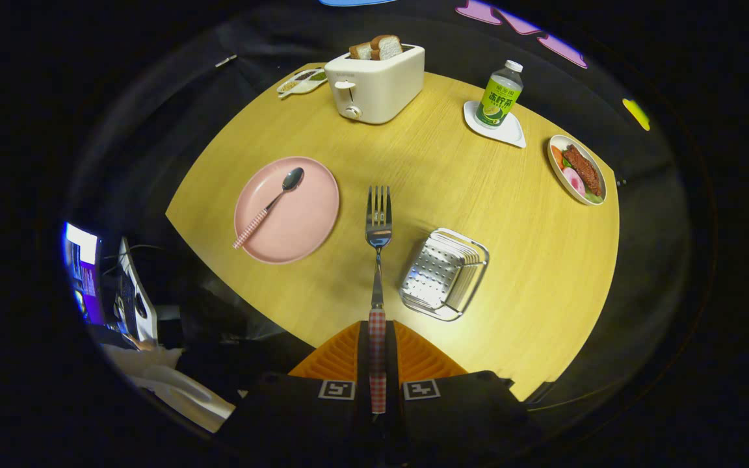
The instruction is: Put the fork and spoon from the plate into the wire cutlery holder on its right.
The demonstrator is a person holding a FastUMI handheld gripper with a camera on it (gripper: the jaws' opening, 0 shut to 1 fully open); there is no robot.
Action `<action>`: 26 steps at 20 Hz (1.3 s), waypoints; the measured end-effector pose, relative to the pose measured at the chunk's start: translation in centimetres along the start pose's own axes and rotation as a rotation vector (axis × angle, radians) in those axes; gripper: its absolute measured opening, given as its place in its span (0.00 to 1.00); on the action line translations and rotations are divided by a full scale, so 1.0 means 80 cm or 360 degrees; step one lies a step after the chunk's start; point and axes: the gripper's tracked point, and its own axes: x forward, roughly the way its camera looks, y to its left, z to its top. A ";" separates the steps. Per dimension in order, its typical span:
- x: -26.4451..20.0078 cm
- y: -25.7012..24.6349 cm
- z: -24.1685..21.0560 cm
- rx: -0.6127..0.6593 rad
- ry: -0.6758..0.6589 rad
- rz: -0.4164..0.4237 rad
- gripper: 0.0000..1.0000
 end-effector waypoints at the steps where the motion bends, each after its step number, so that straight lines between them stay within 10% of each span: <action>1: -0.004 -0.013 -0.005 -0.0030 0.0044 -0.0005 0.12; 26: 0.061 -0.083 -0.025 -0.0248 0.0922 0.0037 0.14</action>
